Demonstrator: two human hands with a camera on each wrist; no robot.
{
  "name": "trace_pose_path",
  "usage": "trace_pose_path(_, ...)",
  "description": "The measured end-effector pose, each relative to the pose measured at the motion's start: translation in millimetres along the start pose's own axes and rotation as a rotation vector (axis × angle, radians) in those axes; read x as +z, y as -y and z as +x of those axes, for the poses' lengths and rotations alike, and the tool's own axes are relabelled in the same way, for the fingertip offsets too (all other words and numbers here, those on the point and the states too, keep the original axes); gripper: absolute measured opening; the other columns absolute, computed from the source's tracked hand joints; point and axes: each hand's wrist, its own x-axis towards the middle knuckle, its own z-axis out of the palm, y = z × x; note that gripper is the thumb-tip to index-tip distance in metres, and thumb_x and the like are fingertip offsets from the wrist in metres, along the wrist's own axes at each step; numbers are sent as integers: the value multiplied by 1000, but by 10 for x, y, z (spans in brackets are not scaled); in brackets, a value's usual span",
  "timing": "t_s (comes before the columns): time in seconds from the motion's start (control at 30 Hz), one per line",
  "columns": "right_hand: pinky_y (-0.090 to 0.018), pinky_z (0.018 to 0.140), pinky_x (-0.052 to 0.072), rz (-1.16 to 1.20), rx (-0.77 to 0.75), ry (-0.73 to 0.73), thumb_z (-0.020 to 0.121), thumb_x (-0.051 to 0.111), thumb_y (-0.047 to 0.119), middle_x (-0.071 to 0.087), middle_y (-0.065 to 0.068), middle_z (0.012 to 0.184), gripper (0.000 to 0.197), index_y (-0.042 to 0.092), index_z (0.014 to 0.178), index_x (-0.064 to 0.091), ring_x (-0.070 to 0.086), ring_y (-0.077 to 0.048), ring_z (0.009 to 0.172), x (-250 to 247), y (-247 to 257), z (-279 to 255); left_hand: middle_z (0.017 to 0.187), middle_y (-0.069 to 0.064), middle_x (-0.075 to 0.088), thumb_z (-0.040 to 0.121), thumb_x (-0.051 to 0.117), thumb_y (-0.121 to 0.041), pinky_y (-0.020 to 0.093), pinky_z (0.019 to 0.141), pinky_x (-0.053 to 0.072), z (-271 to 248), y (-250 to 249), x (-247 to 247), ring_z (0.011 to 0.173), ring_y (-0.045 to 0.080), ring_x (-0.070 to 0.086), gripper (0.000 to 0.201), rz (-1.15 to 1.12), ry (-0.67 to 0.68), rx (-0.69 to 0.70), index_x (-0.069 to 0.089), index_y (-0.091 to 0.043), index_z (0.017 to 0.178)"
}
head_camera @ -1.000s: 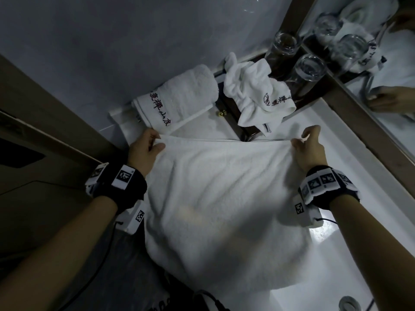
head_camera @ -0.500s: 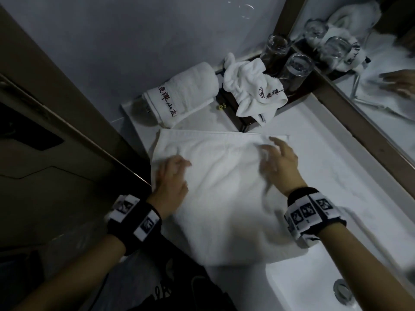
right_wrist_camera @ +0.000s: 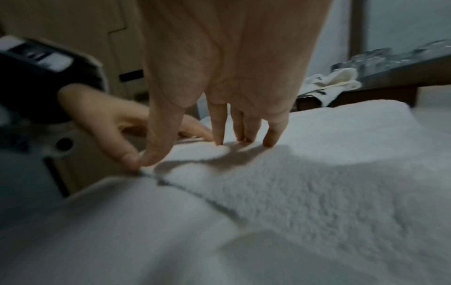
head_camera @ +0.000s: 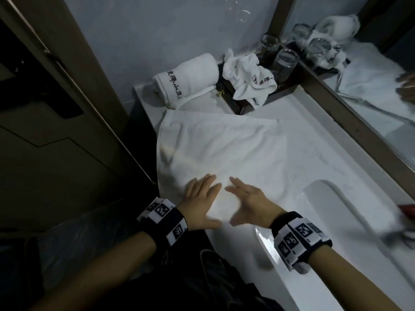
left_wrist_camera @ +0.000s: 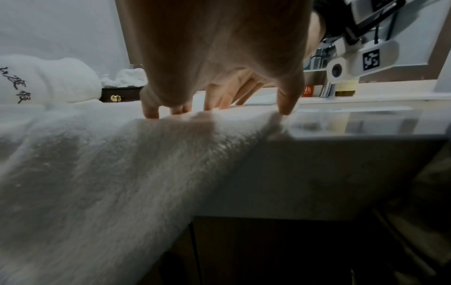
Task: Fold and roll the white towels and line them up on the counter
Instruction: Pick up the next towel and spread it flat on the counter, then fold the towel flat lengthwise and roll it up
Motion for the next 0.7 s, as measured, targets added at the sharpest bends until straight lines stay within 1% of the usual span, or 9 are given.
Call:
trace_pose_path(0.1,-35,116,-6,-307,10,92,79,67,29,-17,-11,155,98,10,148,0,-14,-22,144,151,23,-35,156,7,-13,71,58,-57,42,113,-16,14,-60,60,142,20,-20,105,66,28,-25,-1,-14,146)
trace_pose_path(0.2,-47,115,-3,-553,43,121,88,53,17,-21,-23,151,89,1,144,-14,-15,-36,142,246,141,-38,156,11,-10,72,55,-55,47,115,-11,32,-127,74,143,24,-17,101,138,14,-65,1,-12,146)
trace_pose_path(0.3,-48,115,11,-594,70,99,91,41,5,-6,-24,154,70,-2,145,-4,0,-38,143,213,252,12,156,14,-8,74,52,-52,52,115,-9,29,-215,76,143,27,-16,97,164,21,-108,3,-10,145)
trace_pose_path(0.4,-36,99,36,-493,60,7,90,49,14,36,-12,145,54,10,140,28,40,-27,129,56,233,56,155,17,-1,82,54,-39,53,116,-3,49,-306,15,144,29,-7,83,195,23,-169,10,-6,143)
trace_pose_path(0.47,-35,89,43,-473,79,-22,90,51,21,56,-8,127,43,15,132,40,55,-26,113,-38,212,51,152,14,21,76,65,-17,46,117,13,65,-312,-32,144,22,13,70,273,-80,-134,31,-8,137)
trace_pose_path(0.53,-34,86,44,-464,90,-22,90,50,21,58,-6,124,43,19,132,41,56,-26,111,-71,162,23,132,1,55,52,81,-16,33,104,40,44,-254,-161,126,6,47,66,302,-198,-98,60,-17,115)
trace_pose_path(0.57,-33,85,44,-438,95,-26,89,50,18,54,-3,130,47,22,135,39,54,-24,114,-72,113,-6,132,-3,56,55,79,-18,34,104,40,-12,-190,-211,124,2,48,63,300,-215,-87,61,-19,116)
trace_pose_path(0.63,-30,87,44,-352,107,-62,88,48,6,38,7,146,59,30,140,33,45,-17,127,-73,-16,-103,153,-2,26,81,52,-5,43,114,19,-122,24,-231,140,6,22,62,220,-145,-111,34,-19,139)
trace_pose_path(0.7,-28,92,44,-310,146,-76,86,42,-7,19,16,154,74,36,144,22,27,-8,139,-70,-124,-227,157,-2,7,86,35,3,35,115,11,-298,240,-252,144,9,8,65,120,-59,-114,18,-17,145)
